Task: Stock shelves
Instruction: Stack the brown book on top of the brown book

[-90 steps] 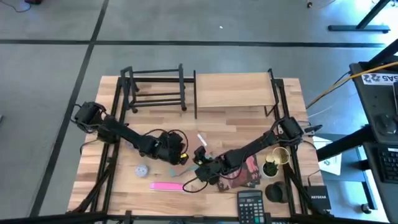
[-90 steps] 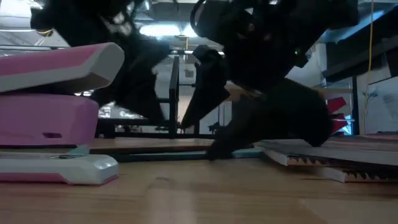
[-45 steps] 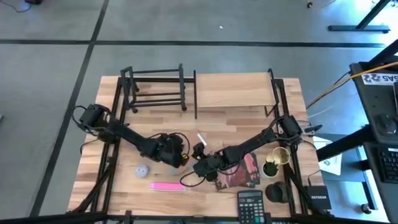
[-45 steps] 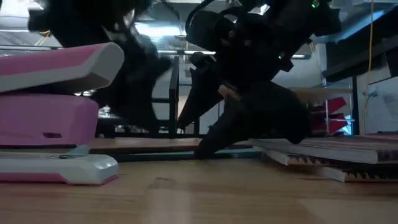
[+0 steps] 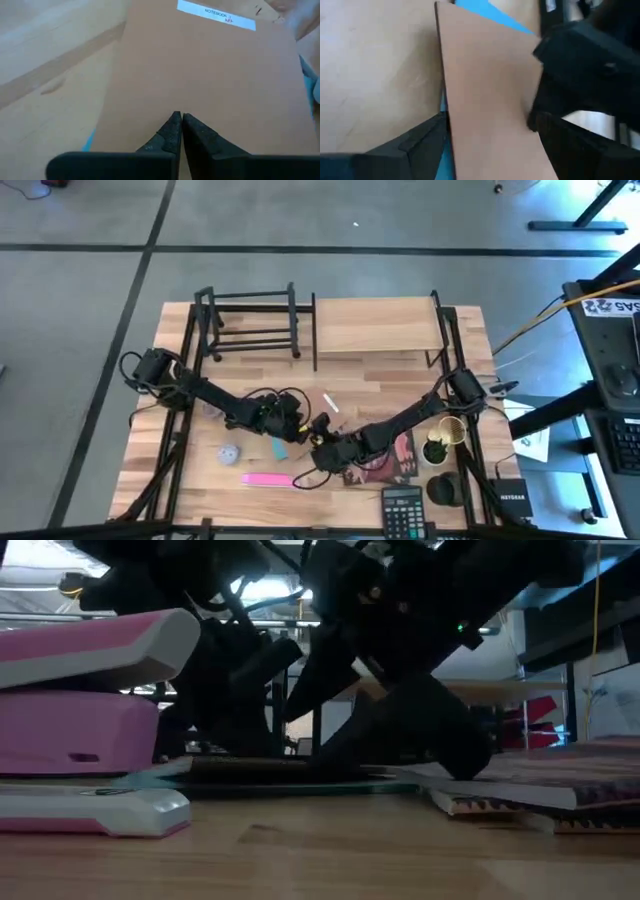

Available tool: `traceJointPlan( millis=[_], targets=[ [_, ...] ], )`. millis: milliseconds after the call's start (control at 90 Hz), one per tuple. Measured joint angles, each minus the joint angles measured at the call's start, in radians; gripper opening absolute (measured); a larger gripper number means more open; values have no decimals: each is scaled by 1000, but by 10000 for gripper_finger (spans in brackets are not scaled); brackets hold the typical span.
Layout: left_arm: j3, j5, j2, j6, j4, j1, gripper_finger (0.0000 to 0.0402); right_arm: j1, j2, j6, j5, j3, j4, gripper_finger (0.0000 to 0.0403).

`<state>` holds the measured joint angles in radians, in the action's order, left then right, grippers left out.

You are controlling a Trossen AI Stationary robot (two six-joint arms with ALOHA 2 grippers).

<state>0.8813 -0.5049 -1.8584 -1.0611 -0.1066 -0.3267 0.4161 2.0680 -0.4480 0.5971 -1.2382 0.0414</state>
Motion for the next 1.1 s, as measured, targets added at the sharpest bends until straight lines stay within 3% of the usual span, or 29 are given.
traceJointPlan(
  millis=[211,389,500,678,878,989,1100],
  targets=[
    [-3,0,0,11,16,0,0,5,-20,-4,115,3,-28,258],
    [-3,1,-2,22,29,-4,0,-5,-21,67,115,3,6,209],
    [-3,-1,-3,23,29,-6,0,-9,-22,121,100,3,40,151],
    [-6,-45,25,36,20,-22,0,-18,-25,174,36,0,121,19],
    [-10,-210,164,189,-36,-56,0,-19,-62,152,80,0,235,5],
    [-9,-343,263,321,-21,-86,0,-11,-130,141,133,0,318,4],
    [-8,-413,353,486,12,-133,0,-4,-229,133,105,0,369,3]
  ],
)
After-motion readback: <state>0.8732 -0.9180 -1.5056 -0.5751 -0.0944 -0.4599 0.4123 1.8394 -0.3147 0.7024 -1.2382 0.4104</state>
